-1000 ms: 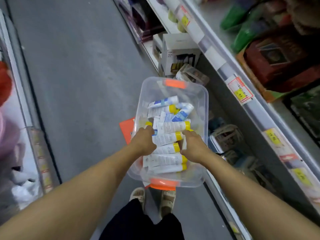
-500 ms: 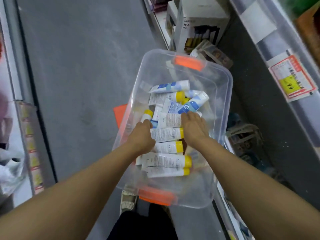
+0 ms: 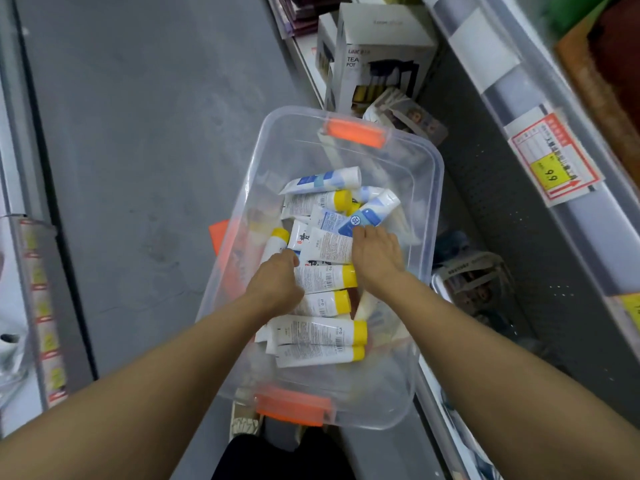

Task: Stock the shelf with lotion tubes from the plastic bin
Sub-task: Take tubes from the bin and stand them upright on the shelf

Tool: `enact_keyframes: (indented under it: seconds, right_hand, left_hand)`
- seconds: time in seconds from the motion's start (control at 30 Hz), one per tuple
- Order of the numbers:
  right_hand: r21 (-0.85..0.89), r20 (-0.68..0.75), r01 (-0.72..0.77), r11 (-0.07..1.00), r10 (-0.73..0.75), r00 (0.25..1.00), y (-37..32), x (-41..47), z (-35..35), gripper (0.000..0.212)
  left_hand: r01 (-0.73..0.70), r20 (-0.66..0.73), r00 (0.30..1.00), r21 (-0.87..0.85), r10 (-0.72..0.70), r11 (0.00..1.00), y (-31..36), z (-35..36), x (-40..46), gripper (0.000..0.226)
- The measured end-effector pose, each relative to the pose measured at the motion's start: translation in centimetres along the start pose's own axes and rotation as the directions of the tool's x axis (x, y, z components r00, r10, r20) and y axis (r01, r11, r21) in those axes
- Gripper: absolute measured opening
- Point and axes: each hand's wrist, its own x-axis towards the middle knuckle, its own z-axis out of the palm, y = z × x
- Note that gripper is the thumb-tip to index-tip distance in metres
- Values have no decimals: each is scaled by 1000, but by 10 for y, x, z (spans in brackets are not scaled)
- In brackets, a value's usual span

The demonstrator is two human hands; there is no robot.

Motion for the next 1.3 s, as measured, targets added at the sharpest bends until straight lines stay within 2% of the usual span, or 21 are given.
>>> enact_keyframes:
  seconds: [0.13,0.2,0.23,0.3,0.37,0.4,0.5,0.6,0.67,0.73,0.87,0.93,1.0,1.1,1.2,1.3]
  right_hand:
    - [123,-35,1,992,3,999,2,-10,-31,51]
    - [324,-13,-32,945,38,999,7,-13,-45,47]
    - [472,10,-60,879,63,998,10,-13,-50,44]
    - [725,61,-124,678,116,991,16,-13,-56,39]
    - [879,105,-176,443,179,978,20,-12,-55,35]
    - [922,119,-187,339,211,970,22,-11,-53,34]
    - [972,135,-189,143,321,937,24,-7,-47,30]
    - [981,190,-172,-85,316,930,25,-9,-50,26]
    - [978,194,-166,-125,260,946,26,-12,-52,32]
    - [979,193,-168,-117,247,950,25,-15,-55,41]
    - [981,175,-153,-119,208,962,24,-25,-74,20]
    - [978,177,-150,-145,197,964,22,-32,-85,24]
    - [972,198,-164,-171,208,958,21,-39,-95,29]
    - [971,190,-152,-182,216,958,20,-52,-115,27]
    - [972,151,-104,-211,221,963,21,-67,-137,36]
    - [967,103,-54,-247,190,976,23,-86,-163,29]
  left_hand:
    - [-46,7,999,36,46,998,12,5,7,44]
    - [-75,25,997,47,74,996,17,10,12,44]
    - [-97,39,995,47,95,994,19,14,16,43]
    - [-141,55,989,54,138,989,24,21,22,42]
    - [-175,43,984,97,172,980,29,28,29,43]
    - [-190,42,982,137,186,972,30,30,31,44]
    - [-228,53,974,288,222,930,31,34,34,48]
    - [-239,34,968,399,247,885,29,30,32,46]
    - [-249,6,962,419,272,873,28,25,27,42]
    - [-239,-52,959,372,278,897,28,15,18,35]
    - [-171,-215,950,250,227,953,32,-21,-5,43]
    - [-154,-266,940,236,216,959,35,-42,-17,49]
    - [-121,-306,935,198,178,973,40,-62,-30,45]
    - [-68,-335,938,80,91,994,49,-88,-49,36]
    - [-36,-344,939,-35,22,999,60,-110,-68,39]
    - [-38,-386,922,-182,-36,983,72,-129,-87,40]
